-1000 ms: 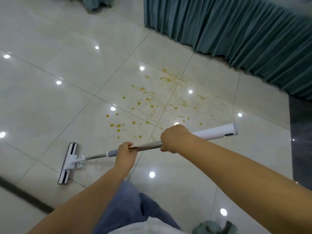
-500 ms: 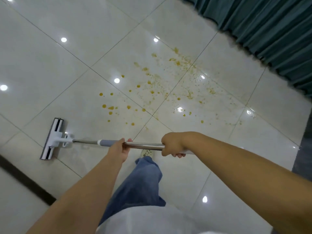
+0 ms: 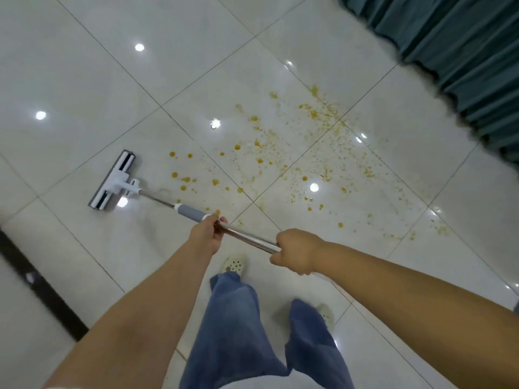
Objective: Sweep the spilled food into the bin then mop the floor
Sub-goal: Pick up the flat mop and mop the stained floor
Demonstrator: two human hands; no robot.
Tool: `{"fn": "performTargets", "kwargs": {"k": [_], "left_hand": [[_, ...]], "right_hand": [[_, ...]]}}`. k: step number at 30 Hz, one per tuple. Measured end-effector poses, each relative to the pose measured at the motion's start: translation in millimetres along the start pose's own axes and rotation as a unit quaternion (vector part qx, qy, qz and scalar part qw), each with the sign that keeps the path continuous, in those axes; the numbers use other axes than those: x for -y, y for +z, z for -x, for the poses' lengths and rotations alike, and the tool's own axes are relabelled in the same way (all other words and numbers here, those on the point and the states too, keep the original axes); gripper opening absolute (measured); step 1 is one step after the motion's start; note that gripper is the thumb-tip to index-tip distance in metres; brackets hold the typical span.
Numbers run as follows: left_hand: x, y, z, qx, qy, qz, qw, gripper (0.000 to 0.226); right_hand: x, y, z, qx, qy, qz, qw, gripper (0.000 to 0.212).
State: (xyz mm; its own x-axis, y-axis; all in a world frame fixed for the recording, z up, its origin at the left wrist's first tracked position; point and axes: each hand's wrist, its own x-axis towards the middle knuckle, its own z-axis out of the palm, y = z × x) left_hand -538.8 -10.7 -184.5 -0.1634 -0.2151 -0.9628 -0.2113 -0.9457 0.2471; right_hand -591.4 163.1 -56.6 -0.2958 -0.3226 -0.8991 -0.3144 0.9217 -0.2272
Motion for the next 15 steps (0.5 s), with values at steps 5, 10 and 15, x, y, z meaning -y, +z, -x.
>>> {"fn": "performTargets", "kwargs": {"k": [5, 10, 15], "left_hand": [[37, 15, -5, -0.030, 0.011, 0.104, 0.994, 0.021], [108, 19, 21, -0.014, 0.037, 0.131, 0.991, 0.018], [217, 47, 53, 0.007, 0.040, 0.109, 0.993, 0.009]], "right_hand": [[-30, 21, -4, 0.071, -0.008, -0.238, 0.969, 0.029], [-87, 47, 20, 0.154, -0.028, -0.413, 0.897, 0.010], [-191, 67, 67, 0.130, -0.009, -0.412, 0.902, 0.019]]}}
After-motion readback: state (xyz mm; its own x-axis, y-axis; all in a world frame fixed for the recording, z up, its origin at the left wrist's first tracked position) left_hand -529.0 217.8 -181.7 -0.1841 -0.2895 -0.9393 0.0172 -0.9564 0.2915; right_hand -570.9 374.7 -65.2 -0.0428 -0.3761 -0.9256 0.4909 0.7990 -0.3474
